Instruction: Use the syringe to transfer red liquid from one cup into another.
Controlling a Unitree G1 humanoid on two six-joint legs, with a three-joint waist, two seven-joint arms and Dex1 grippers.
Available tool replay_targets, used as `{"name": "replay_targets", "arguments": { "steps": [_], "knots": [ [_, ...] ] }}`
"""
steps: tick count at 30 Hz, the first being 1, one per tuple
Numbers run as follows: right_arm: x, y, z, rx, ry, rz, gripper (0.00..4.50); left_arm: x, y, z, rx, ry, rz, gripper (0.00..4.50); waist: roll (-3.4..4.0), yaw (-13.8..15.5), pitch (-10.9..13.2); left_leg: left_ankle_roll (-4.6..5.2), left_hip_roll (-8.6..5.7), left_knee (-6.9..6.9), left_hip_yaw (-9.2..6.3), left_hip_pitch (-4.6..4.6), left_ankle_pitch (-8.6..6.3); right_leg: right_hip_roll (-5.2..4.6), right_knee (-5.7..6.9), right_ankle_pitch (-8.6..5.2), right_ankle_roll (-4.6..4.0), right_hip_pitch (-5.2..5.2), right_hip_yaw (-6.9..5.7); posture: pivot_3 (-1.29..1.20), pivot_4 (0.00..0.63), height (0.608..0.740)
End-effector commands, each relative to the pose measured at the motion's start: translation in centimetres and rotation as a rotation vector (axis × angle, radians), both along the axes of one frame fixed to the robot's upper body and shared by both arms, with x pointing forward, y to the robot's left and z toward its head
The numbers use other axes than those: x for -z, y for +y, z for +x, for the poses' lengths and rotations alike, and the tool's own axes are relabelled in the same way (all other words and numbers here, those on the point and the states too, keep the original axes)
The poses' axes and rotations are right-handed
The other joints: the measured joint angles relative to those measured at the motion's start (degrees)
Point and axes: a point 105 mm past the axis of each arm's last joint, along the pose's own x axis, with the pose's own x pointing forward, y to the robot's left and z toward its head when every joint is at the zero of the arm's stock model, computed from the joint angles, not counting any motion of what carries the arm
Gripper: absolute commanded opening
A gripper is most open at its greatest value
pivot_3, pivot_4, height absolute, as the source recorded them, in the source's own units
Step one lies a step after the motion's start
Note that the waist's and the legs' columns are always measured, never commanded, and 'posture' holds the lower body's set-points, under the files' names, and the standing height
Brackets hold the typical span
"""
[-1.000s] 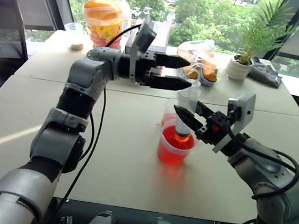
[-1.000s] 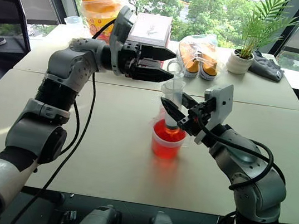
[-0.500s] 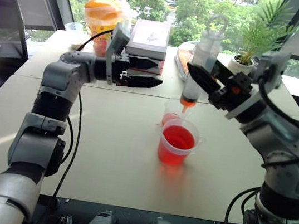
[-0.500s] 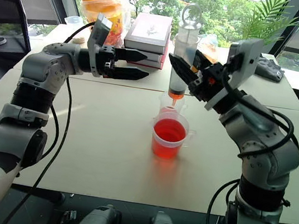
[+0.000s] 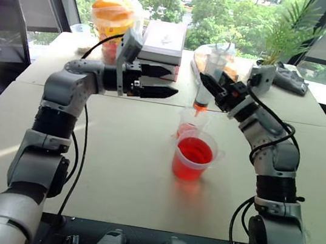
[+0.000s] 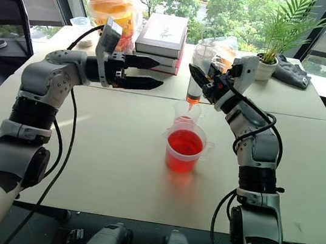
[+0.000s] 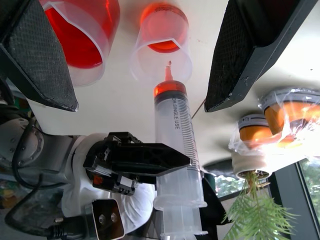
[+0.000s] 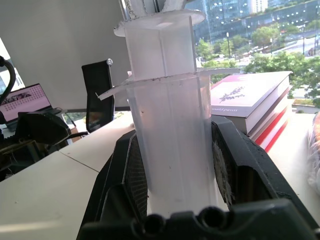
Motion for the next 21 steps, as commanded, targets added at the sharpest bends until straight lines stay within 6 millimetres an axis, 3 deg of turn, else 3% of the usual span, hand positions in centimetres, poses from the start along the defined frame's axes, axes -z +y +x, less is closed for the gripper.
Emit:
{"name": "replay_targets", "arguments": {
  "steps": [1, 10, 17, 21],
  "knots": [
    [-1.8, 0.6, -0.8, -0.018, -0.083, 0.004, 1.44, -3.1, -1.3, 0.6, 0.005, -0.101, -0.054, 4.14, 0.0, 0.07, 0.0, 0.0, 0.0, 0.01, 0.0, 0.0, 0.0, 0.0, 0.01, 0.0, 0.0, 0.0, 0.0, 0.0, 0.15, 0.74],
    [-0.8, 0.9, -1.0, -0.017, -0.076, -0.022, 1.44, -5.6, -6.4, 2.4, 0.045, -0.121, -0.112, 4.14, 0.0, -0.38, 0.0, -0.01, -0.02, -0.04, 0.03, 0.01, 0.0, 0.04, 0.0, 0.0, 0.0, -0.02, 0.0, 0.0, 0.15, 0.74],
    [-0.7, 1.1, -1.2, -0.016, -0.081, -0.036, 1.44, -5.6, -7.3, 3.0, 0.037, -0.103, -0.122, 4.14, 0.0, -0.38, 0.0, -0.01, 0.0, -0.04, 0.06, 0.0, 0.01, 0.06, 0.06, 0.0, 0.0, -0.07, 0.03, 0.0, 0.15, 0.74],
    [-0.7, 1.2, -1.2, -0.019, -0.082, -0.043, 1.44, -5.6, -7.3, 3.1, 0.04, -0.097, -0.125, 2.36, 0.0, -0.19, 0.0, -0.01, 0.0, -0.04, 0.05, 0.01, 0.01, 0.06, 0.06, 0.0, 0.0, -0.06, 0.03, 0.0, 0.15, 0.74]
  ]
}}
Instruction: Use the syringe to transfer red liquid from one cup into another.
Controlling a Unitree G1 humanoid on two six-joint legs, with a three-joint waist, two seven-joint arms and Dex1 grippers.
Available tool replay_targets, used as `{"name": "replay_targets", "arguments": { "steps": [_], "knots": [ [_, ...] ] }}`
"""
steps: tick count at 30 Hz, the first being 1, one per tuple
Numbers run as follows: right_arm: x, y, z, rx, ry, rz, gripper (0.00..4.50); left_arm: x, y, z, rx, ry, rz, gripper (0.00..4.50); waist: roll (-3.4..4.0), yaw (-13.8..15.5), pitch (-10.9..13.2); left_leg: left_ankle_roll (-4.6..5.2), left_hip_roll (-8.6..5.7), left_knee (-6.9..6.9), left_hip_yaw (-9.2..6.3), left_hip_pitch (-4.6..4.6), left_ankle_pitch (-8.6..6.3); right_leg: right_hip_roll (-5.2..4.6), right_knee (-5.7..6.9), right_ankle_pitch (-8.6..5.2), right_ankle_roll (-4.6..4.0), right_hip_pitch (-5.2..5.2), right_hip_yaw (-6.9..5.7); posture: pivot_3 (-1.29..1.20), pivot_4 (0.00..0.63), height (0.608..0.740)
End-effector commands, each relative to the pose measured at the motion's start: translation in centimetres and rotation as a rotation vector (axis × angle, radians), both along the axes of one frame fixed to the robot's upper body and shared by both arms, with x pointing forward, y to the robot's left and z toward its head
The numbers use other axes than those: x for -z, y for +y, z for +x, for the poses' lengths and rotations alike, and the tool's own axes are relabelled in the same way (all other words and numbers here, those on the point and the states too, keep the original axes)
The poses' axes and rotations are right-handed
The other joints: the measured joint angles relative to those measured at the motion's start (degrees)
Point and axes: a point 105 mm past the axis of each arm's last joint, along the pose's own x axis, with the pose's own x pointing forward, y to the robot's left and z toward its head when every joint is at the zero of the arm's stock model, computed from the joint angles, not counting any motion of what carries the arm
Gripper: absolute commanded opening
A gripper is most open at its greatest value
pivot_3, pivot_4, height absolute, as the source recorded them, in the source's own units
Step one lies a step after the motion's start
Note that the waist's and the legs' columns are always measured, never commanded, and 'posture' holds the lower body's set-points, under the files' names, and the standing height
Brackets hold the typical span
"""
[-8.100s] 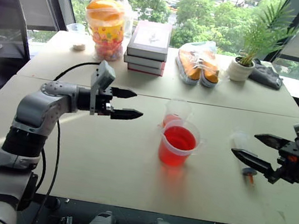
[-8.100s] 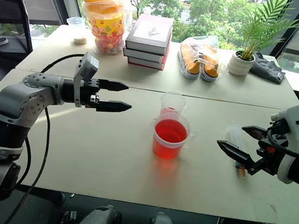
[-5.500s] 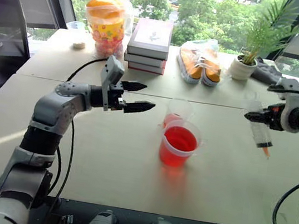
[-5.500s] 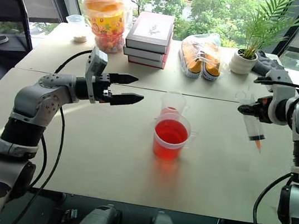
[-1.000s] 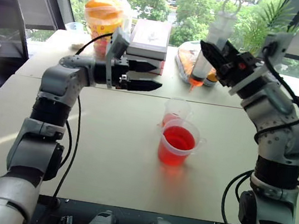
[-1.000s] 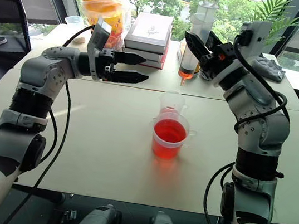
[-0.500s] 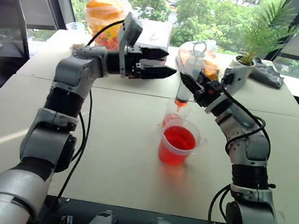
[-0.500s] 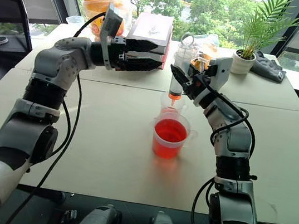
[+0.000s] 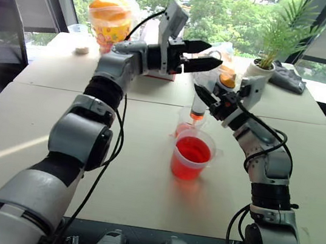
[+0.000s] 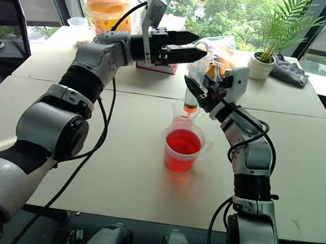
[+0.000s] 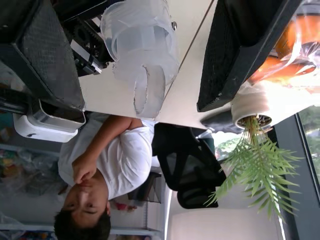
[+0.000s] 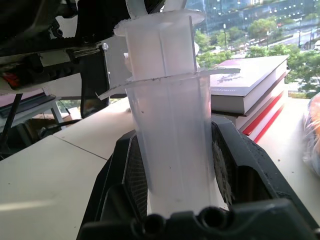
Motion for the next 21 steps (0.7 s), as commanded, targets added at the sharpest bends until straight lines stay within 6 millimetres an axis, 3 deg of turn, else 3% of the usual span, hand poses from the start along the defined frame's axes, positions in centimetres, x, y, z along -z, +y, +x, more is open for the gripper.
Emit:
{"name": "replay_targets", "arguments": {
  "steps": [1, 5, 10, 21],
  "knots": [
    [-1.7, 0.5, -0.8, -0.022, -0.078, 0.001, 1.44, -1.9, -0.2, -0.5, 0.017, -0.063, -0.024, 1.82, 0.0, 0.05, 0.0, 0.0, 0.0, 0.0, 0.0, 0.0, 0.0, -0.01, 0.0, 0.0, 0.0, 0.0, 0.0, 0.0, 0.15, 0.74],
    [-1.7, 0.6, -0.9, -0.025, -0.082, -0.004, 1.44, -1.4, -0.4, -0.4, 0.022, -0.058, -0.014, 0.04, 0.0, 0.07, 0.0, 0.0, 0.0, 0.0, 0.0, 0.0, 0.0, -0.01, 0.0, 0.0, 0.0, 0.0, 0.0, 0.0, 0.15, 0.74],
    [-2.1, 0.7, -1.2, -0.031, -0.092, -0.012, 1.44, -0.7, -0.6, -0.7, 0.047, -0.068, 0.03, 0.04, 0.0, 0.02, 0.0, 0.0, 0.0, 0.0, 0.0, -0.01, 0.0, 0.0, 0.0, 0.0, 0.0, 0.0, 0.0, 0.0, 0.15, 0.74],
    [-5.3, 1.1, -2.5, -0.049, -0.171, -0.027, 1.44, 1.9, -0.9, -0.8, 0.061, -0.073, 0.092, 0.04, 0.0, 0.08, 0.0, 0.0, 0.0, 0.01, 0.0, -0.01, 0.0, -0.01, 0.01, 0.0, 0.0, 0.0, 0.0, 0.0, 0.15, 0.74]
  ]
}}
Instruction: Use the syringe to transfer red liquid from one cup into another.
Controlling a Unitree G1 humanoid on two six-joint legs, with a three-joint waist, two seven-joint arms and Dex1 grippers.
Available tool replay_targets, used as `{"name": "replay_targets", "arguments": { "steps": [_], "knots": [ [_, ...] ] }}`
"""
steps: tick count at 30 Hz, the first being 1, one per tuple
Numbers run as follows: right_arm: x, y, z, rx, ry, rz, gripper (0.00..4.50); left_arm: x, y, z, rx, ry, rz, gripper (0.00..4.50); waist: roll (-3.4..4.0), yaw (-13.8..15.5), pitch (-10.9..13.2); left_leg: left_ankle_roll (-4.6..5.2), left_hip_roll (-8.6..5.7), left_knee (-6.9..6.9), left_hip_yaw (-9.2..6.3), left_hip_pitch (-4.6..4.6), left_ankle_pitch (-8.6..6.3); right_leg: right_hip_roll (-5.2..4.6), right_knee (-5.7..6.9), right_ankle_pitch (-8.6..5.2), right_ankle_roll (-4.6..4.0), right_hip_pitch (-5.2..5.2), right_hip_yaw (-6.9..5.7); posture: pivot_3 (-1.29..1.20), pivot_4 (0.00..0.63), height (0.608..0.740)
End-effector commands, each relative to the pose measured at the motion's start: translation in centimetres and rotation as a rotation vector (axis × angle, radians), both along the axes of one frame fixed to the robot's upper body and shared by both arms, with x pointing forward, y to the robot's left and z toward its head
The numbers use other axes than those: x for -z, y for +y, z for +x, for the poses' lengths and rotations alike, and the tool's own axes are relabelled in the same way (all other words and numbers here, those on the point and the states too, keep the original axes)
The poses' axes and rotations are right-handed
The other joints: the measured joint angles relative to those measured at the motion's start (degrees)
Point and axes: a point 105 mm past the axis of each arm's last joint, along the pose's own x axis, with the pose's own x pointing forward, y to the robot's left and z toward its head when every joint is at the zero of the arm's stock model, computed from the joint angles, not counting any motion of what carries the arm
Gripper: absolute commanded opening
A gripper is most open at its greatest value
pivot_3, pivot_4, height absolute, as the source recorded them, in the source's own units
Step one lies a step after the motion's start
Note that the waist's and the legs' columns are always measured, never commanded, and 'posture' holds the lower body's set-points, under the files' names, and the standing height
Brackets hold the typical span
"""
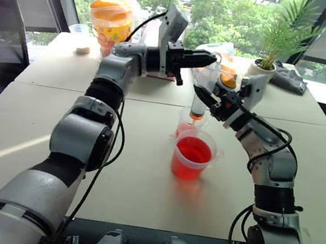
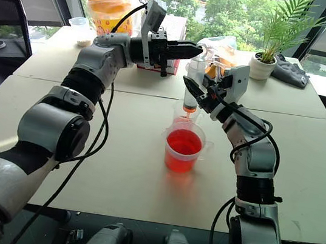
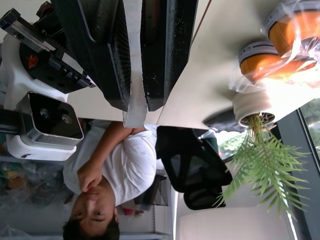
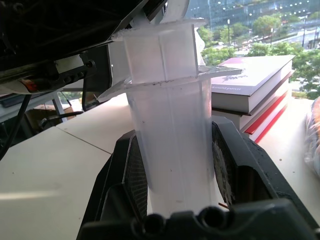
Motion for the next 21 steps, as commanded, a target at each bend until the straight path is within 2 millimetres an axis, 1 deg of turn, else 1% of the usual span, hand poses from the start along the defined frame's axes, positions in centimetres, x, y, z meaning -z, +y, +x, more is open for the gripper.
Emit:
{"name": "replay_targets", "arguments": {
  "steps": [1, 4, 7, 11, 18, 20, 21],
  "knots": [
    [-5.0, 1.0, -1.7, -0.046, -0.179, 0.02, 1.44, 1.2, -0.7, -0.3, 0.024, 0.0, 0.054, 0.04, 0.0, 0.0, 0.0, 0.0, 0.0, 0.0, 0.0, 0.0, 0.0, 0.0, 0.0, 0.0, 0.0, 0.0, 0.0, 0.0, 0.15, 0.74],
    [-5.8, 0.7, -1.8, -0.041, -0.192, 0.025, 1.44, 2.4, -0.8, -0.3, 0.026, 0.016, 0.07, 0.04, 0.0, -0.02, 0.0, 0.0, 0.0, 0.0, 0.0, 0.0, 0.0, 0.0, 0.01, 0.0, 0.0, 0.0, 0.0, 0.0, 0.15, 0.74],
    [-6.1, 0.5, -1.8, -0.033, -0.196, 0.028, 1.44, 3.3, -0.8, -0.4, 0.027, 0.029, 0.08, 0.04, 0.0, 0.04, 0.0, 0.0, 0.0, 0.0, -0.01, 0.0, 0.0, 0.0, 0.01, 0.0, 0.0, 0.0, 0.0, 0.0, 0.15, 0.74],
    [-6.5, 0.3, -1.7, -0.028, -0.202, 0.032, 1.44, 4.0, -0.7, -0.5, 0.029, 0.04, 0.091, 0.04, 0.0, 0.05, 0.0, 0.0, 0.0, 0.0, 0.0, 0.0, 0.0, -0.01, 0.01, 0.0, 0.0, 0.0, 0.0, 0.0, 0.15, 0.74],
    [-6.7, 0.0, -1.6, -0.024, -0.204, 0.033, 1.44, 4.1, -0.5, -0.6, 0.026, 0.042, 0.097, 0.04, 0.0, 0.0, 0.0, 0.0, 0.0, 0.01, 0.0, 0.0, 0.0, 0.0, 0.01, 0.0, 0.0, 0.0, 0.0, 0.0, 0.15, 0.74],
    [-6.6, 0.1, -1.5, -0.026, -0.198, 0.03, 1.44, 3.9, -0.4, -0.6, 0.025, 0.034, 0.096, 0.04, 0.0, 0.04, 0.0, 0.0, 0.0, 0.0, 0.0, 0.0, 0.0, 0.0, 0.01, 0.0, 0.0, 0.0, 0.0, 0.0, 0.15, 0.74],
    [-6.2, 0.2, -1.5, -0.03, -0.187, 0.025, 1.44, 3.2, -0.2, -0.6, 0.021, 0.026, 0.084, 0.04, 0.0, 0.05, 0.0, 0.0, 0.0, 0.01, 0.0, 0.0, 0.0, 0.0, 0.01, 0.0, 0.0, 0.0, 0.0, 0.0, 0.15, 0.74]
  ]
}}
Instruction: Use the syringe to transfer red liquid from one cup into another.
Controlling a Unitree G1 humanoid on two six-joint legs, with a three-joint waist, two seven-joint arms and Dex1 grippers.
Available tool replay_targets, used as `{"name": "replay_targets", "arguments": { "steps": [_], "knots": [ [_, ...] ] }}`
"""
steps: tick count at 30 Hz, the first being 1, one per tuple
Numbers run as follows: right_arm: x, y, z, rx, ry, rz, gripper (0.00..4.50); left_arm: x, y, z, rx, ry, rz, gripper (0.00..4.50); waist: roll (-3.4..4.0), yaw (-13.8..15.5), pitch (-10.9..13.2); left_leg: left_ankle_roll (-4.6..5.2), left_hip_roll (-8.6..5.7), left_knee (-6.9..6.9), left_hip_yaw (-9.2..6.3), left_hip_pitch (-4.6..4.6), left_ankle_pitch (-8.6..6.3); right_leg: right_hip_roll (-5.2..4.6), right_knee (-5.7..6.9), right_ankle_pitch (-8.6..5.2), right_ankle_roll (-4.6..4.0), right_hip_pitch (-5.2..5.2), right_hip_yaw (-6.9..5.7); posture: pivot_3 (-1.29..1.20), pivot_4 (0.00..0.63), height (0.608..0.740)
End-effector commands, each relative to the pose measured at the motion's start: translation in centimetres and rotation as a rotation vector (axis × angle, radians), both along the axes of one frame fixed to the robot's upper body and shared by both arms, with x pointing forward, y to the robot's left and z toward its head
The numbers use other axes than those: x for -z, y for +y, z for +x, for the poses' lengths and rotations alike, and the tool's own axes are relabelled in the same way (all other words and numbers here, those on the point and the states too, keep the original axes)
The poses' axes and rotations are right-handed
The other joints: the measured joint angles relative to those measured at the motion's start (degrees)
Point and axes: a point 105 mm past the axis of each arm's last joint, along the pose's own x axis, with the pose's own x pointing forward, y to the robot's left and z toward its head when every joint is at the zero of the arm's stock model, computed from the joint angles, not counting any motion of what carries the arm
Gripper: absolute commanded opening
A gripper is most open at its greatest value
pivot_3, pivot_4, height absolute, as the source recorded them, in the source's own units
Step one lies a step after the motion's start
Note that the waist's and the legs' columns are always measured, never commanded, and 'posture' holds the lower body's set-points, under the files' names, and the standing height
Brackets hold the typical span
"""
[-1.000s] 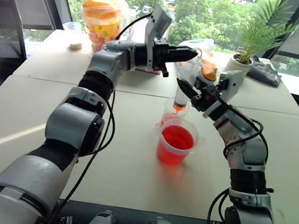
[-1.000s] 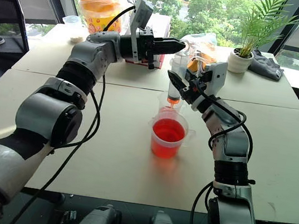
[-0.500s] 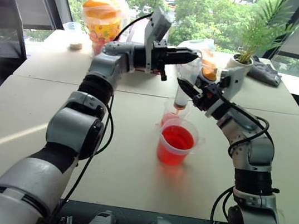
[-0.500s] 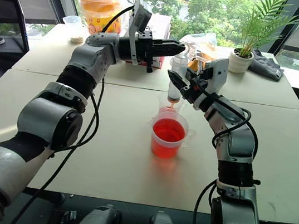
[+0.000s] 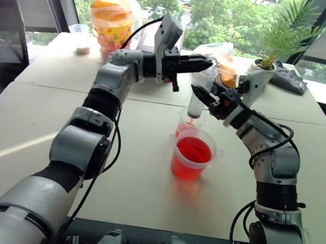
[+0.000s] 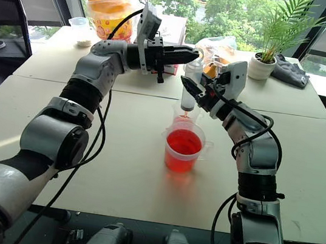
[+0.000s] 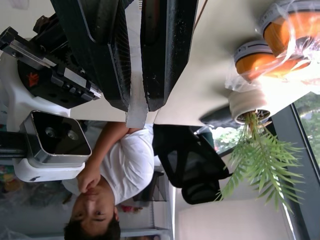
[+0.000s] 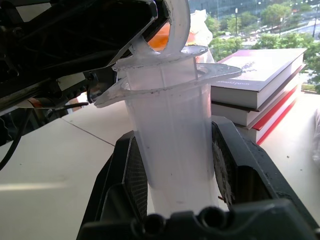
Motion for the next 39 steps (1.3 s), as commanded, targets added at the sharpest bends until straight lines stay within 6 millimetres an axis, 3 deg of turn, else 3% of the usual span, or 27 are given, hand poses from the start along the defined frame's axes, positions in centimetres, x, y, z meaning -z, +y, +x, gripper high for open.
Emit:
{"name": "replay_targets", "arguments": {
  "steps": [1, 7, 10, 16, 17, 23, 30, 39],
  "knots": [
    [-5.4, -0.1, -1.5, -0.016, -0.2, 0.044, 1.44, 1.8, -0.4, -0.2, 0.022, 0.048, 0.085, 0.04, 0.0, 0.0, 0.0, 0.0, 0.0, 0.0, 0.0, 0.0, 0.0, 0.0, 0.0, 0.0, 0.0, 0.0, 0.0, 0.0, 0.15, 0.74],
    [-3.8, 0.5, -1.3, -0.039, -0.148, 0.031, 1.44, -0.1, 0.7, -0.1, -0.001, 0.041, 0.042, 0.04, 0.0, -0.1, 0.0, 0.0, 0.0, 0.0, 0.0, 0.0, 0.0, 0.01, 0.0, 0.0, 0.0, 0.0, 0.0, 0.0, 0.15, 0.74],
    [-3.0, 0.7, -1.2, -0.047, -0.123, 0.028, 1.44, -0.8, 1.5, 0.1, -0.018, 0.047, 0.02, 1.2, 0.0, -0.07, 0.0, 0.0, 0.0, 0.0, 0.0, 0.0, 0.0, 0.01, 0.01, 0.0, 0.0, 0.0, 0.0, 0.0, 0.15, 0.74],
    [-1.8, 0.6, -0.9, -0.046, -0.091, 0.019, 1.44, -2.0, 3.1, 0.2, -0.049, 0.039, -0.013, 4.18, 0.0, -0.05, 0.0, 0.0, 0.0, 0.0, -0.01, 0.0, 0.0, 0.0, 0.01, 0.0, 0.0, 0.0, 0.0, 0.0, 0.15, 0.74],
    [-1.7, 0.5, -0.8, -0.046, -0.088, 0.018, 1.44, -2.2, 3.4, 0.1, -0.046, 0.042, -0.018, 4.4, 0.0, -0.1, 0.0, 0.0, 0.0, 0.0, 0.0, 0.0, 0.0, 0.0, 0.01, 0.0, 0.0, 0.0, 0.0, 0.0, 0.15, 0.74],
    [-1.4, 0.3, -0.6, -0.038, -0.081, 0.015, 1.44, -2.2, 5.5, -1.3, 0.005, 0.063, -0.006, 4.4, 0.0, -0.22, 0.0, -0.01, 0.01, -0.01, -0.01, 0.0, 0.0, 0.01, 0.04, 0.0, 0.0, -0.03, 0.0, 0.0, 0.15, 0.74],
    [-2.8, 0.0, -0.6, -0.032, -0.105, 0.022, 1.44, 2.2, 8.3, -3.8, 0.036, 0.109, 0.164, 4.4, 0.01, -0.67, 0.0, -0.07, 0.01, -0.02, -0.04, 0.01, 0.04, -0.01, 0.05, 0.0, 0.0, -0.04, 0.03, 0.0, 0.15, 0.74],
    [-7.8, -0.9, -1.7, -0.018, -0.122, 0.061, 1.44, 4.0, 9.7, -5.4, 0.044, 0.109, 0.258, 4.4, 0.01, -0.73, 0.0, -0.08, 0.01, -0.04, -0.07, 0.01, 0.04, -0.05, 0.05, 0.0, -0.01, -0.04, 0.0, 0.0, 0.15, 0.74]
  ]
}}
